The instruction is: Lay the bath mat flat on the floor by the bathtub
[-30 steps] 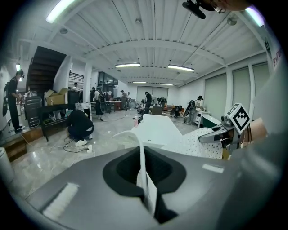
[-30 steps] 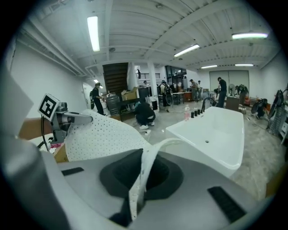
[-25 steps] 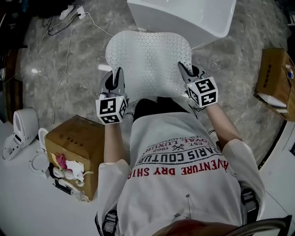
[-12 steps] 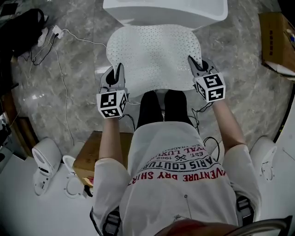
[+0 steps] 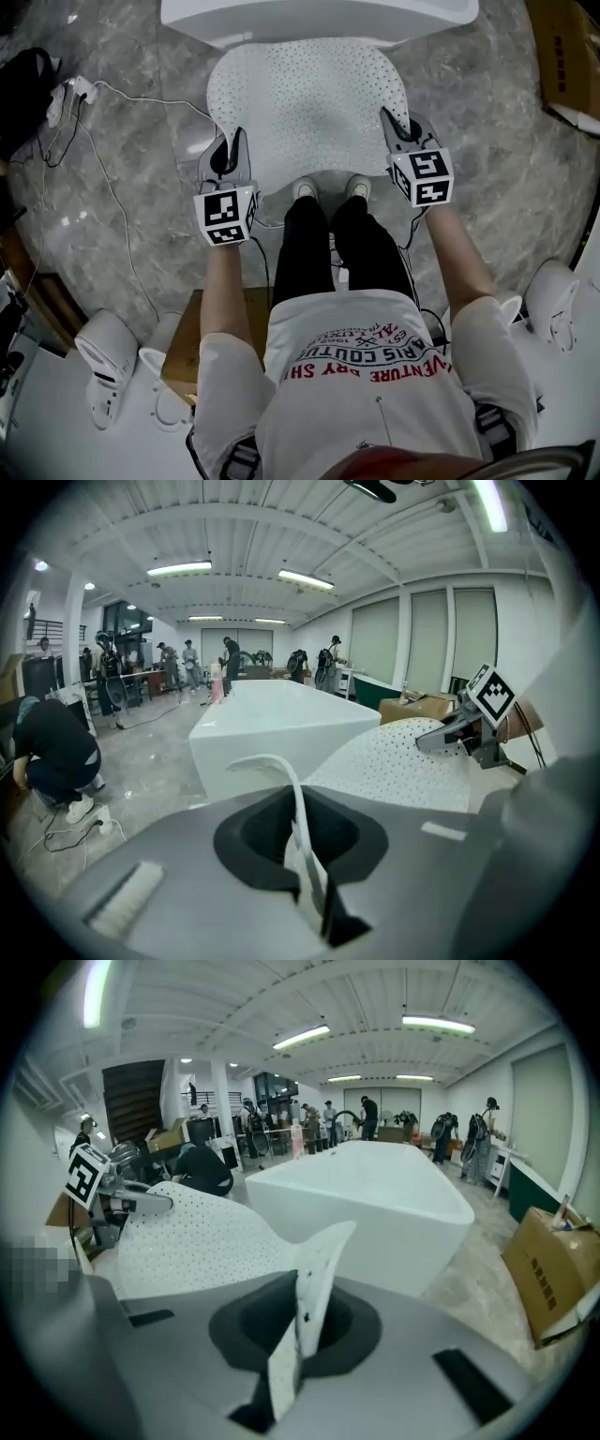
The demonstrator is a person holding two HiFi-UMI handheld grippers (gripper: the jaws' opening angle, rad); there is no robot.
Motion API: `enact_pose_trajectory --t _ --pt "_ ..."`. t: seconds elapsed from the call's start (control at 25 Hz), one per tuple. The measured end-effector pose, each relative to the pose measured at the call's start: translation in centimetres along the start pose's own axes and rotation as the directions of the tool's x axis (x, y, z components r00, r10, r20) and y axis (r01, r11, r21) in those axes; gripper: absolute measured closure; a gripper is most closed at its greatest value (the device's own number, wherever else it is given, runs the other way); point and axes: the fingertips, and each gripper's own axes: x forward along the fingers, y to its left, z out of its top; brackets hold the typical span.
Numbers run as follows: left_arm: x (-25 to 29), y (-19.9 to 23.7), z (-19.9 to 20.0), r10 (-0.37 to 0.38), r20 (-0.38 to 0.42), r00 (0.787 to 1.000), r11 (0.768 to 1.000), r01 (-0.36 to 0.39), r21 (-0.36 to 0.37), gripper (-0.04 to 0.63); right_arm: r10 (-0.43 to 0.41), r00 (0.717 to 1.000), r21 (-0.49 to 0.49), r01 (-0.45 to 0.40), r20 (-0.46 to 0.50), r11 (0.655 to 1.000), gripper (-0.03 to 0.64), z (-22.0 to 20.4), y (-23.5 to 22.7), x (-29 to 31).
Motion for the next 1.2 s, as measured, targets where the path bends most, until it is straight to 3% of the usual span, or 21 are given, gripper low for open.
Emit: enact_pose_trajectory --t 0.2,0.52,0.76,0.92,1.08,1.2 --pt "5.4 -0.7 -4.8 0.006 0.050 0.999 0.999 -0.008 0.034 0.577 -0.004 0.999 0.000 0.004 0.042 1.000 0.604 -5.9 -3.3 4.8" --pt "14.7 0.9 -15.5 0.018 0.054 0.998 1.000 -0.018 0.011 0.577 -0.004 1.000 -0.004 0.004 -0.008 1.000 0.604 -15.5 -7.7 14.3" --pt "20.6 1.8 -23.1 -0.001 0.007 1.000 1.000 0.001 0.030 0.577 0.003 0.999 -0.020 -0.004 -0.051 1.000 0.604 -22.4 -9.4 20.7" --pt "23.0 2.1 -27.6 -0.018 -0.040 0.999 0.996 0.021 0.085 0.574 -0.001 0.998 -0.006 0.001 -0.067 1.000 0.604 -25.7 -10.0 23.3" --pt "24.5 2.4 -30.4 -0.009 -0.071 0.997 1.000 0.010 0.013 0.572 -0.032 0.996 0.046 0.036 -0.079 0.998 0.604 -28.3 -10.5 24.8" --pt "25.8 1.6 -31.9 -0.019 -0.109 0.994 1.000 0.020 0.004 0.572 -0.037 0.995 0.055 0.042 -0.091 0.998 0.604 -29.6 -10.6 25.8"
